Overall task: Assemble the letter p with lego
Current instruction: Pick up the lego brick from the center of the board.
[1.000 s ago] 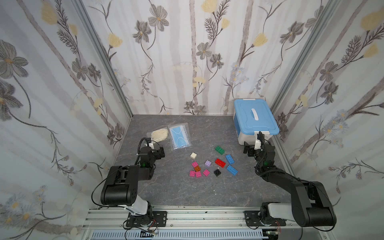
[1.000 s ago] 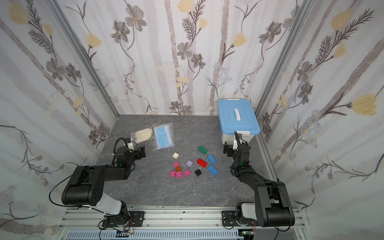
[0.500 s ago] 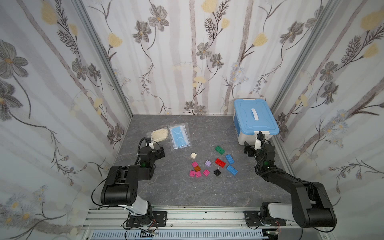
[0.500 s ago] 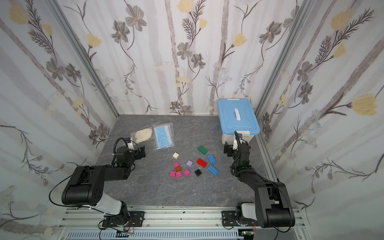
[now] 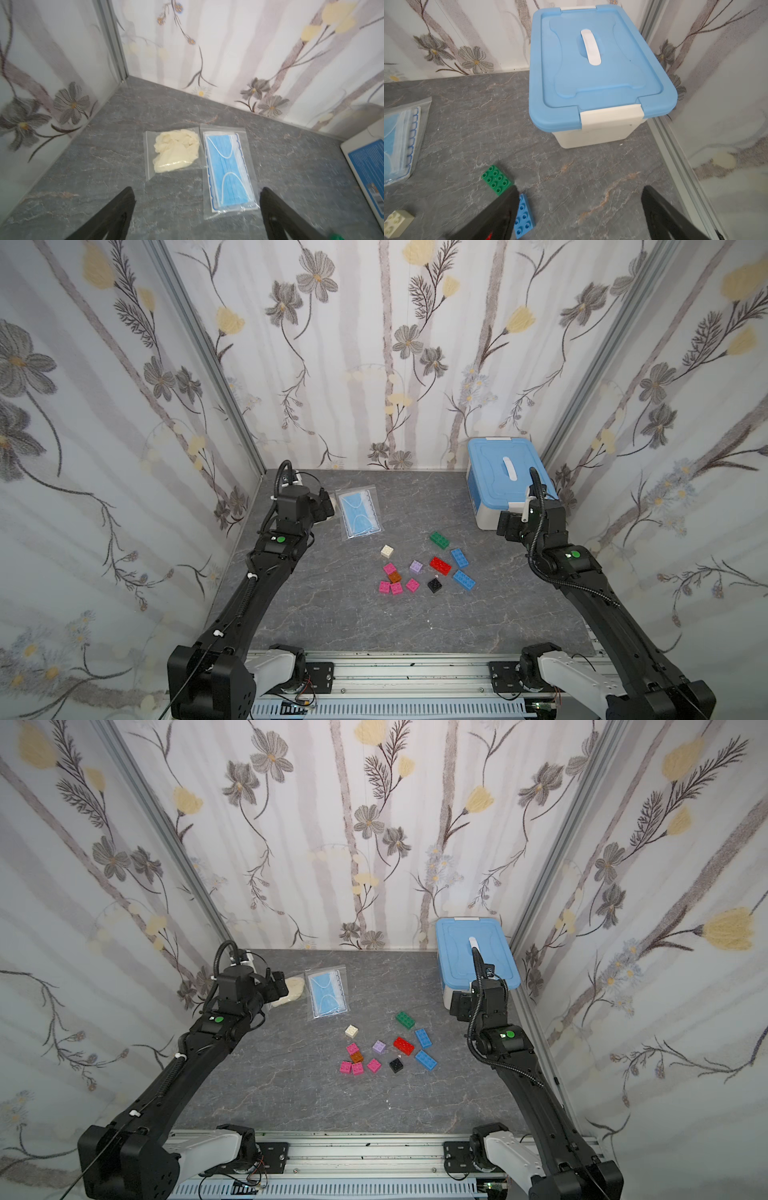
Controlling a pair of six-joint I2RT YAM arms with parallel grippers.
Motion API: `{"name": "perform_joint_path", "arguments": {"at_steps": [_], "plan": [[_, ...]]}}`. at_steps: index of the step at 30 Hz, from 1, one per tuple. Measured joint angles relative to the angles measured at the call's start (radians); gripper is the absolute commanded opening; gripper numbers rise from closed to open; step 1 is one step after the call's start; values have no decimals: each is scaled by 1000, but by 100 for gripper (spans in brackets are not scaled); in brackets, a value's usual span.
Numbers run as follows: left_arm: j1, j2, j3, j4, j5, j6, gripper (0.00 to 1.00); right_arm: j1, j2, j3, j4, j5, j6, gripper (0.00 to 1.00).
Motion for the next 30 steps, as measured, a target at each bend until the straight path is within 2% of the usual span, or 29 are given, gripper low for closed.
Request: {"name": "perform_joint_path", "arguments": {"at_steps": [6,11,19,30], "plan": [[-235,205,160,-305,43,-27,90,10,-77,26,-217,-1,60,94],[-375,417,248,-435,52,1,82,9,-95,42,-299,-22,66,93],[-426,652,361,-464,79,54,71,9,-62,46,-347,-40,49,89],[-426,790,391,-428,97,101,63,9,-24,43,-364,-53,32,88]]}}
